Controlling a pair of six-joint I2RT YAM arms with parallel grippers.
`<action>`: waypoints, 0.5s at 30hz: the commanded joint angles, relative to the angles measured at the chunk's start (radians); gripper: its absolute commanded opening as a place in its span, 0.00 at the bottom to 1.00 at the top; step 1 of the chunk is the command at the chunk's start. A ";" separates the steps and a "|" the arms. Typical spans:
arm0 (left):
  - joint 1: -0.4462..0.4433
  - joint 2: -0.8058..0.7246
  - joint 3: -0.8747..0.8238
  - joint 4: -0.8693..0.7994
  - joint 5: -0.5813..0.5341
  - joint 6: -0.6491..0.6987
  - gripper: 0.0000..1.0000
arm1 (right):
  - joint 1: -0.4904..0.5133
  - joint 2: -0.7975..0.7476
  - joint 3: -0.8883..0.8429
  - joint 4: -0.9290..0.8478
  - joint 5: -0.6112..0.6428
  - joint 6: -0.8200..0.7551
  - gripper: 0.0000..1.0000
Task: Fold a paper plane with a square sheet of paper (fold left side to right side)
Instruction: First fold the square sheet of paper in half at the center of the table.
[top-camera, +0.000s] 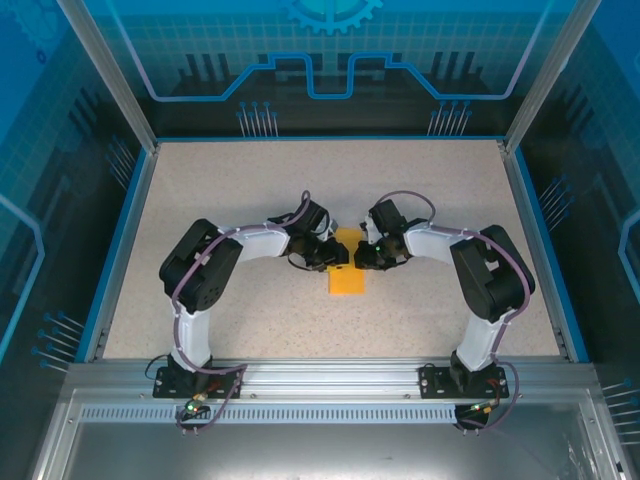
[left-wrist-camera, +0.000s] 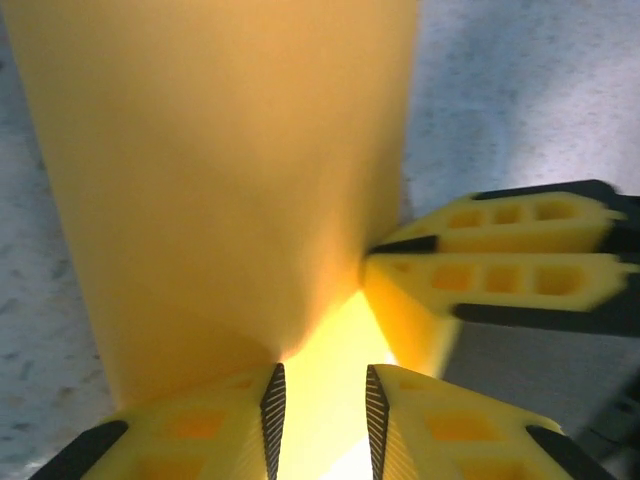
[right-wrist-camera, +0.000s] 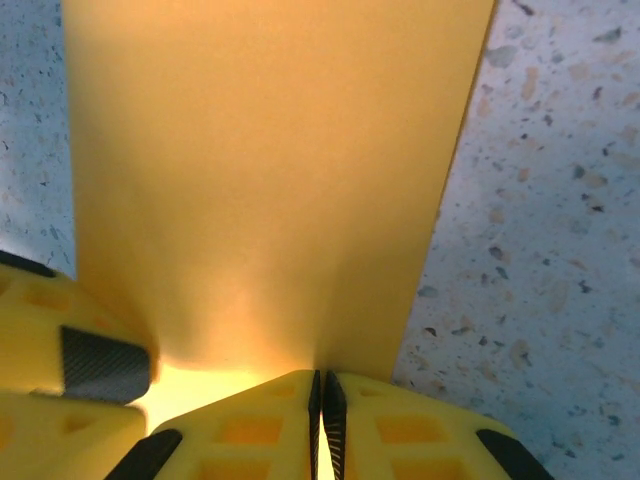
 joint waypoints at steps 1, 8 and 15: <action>0.014 0.016 -0.042 -0.051 -0.042 0.030 0.30 | 0.019 0.065 -0.013 -0.080 0.056 -0.023 0.15; 0.051 -0.018 -0.105 -0.044 -0.057 0.033 0.29 | 0.018 0.070 -0.011 -0.092 0.057 -0.033 0.15; 0.068 -0.106 -0.108 -0.054 -0.035 0.056 0.30 | 0.018 0.066 -0.009 -0.090 0.049 -0.037 0.15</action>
